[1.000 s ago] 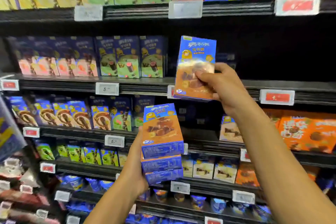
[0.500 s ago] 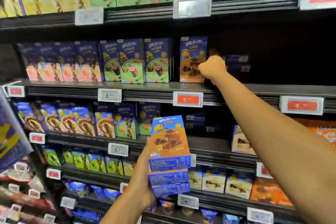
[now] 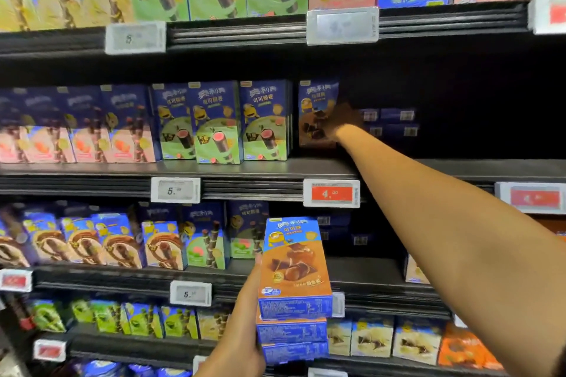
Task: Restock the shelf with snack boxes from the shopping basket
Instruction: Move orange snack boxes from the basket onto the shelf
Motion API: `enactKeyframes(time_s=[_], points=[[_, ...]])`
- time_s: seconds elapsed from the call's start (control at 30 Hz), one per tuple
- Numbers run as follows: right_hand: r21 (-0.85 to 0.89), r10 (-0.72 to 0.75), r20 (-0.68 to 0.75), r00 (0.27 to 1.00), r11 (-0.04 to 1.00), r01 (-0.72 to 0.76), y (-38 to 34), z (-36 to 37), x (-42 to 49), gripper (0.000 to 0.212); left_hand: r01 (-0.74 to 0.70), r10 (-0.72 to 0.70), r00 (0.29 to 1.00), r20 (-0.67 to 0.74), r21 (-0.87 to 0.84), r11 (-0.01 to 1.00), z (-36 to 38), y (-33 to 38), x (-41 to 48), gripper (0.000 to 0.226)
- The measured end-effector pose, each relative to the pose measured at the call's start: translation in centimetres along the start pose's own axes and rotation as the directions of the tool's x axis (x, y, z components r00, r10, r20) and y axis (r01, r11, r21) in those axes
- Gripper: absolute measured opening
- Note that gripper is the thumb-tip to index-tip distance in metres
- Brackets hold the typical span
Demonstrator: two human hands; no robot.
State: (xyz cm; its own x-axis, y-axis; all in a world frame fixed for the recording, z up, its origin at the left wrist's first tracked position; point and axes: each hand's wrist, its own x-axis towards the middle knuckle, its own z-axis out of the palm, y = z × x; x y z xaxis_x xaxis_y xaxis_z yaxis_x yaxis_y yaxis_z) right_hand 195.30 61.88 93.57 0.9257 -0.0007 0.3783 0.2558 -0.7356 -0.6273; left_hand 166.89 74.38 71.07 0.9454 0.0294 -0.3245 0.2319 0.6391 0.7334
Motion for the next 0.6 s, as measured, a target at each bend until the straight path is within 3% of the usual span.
enactKeyframes(time_s=[0.17,0.3,0.43,0.53,0.6], points=[[-0.051,-0.002,0.004,1.0,0.999,0.002,-0.1,0.2,0.2,0.054,0.02,-0.02,0.999,0.05,0.005,1.0,-0.7,0.2,1.1,0.064],[-0.1,-0.043,0.096,0.994,0.994,0.053,-0.3,-0.4,-0.2,0.064,0.033,-0.035,0.996,0.085,0.023,0.999,-0.6,0.3,1.6,0.067],[0.021,-0.054,0.206,0.977,0.999,0.05,-0.9,-2.7,-3.4,0.048,0.014,-0.018,0.994,0.106,0.039,0.999,-0.4,0.3,1.5,0.067],[0.158,-0.074,0.025,0.997,0.985,0.069,-0.7,-5.6,-9.3,0.047,-0.003,-0.005,0.993,0.122,0.065,0.998,0.0,0.3,1.4,0.071],[0.339,-0.101,-0.133,0.986,0.93,0.141,-0.1,-7.0,-14.9,0.051,-0.028,0.014,0.99,0.137,0.101,0.994,0.5,0.2,1.3,0.074]])
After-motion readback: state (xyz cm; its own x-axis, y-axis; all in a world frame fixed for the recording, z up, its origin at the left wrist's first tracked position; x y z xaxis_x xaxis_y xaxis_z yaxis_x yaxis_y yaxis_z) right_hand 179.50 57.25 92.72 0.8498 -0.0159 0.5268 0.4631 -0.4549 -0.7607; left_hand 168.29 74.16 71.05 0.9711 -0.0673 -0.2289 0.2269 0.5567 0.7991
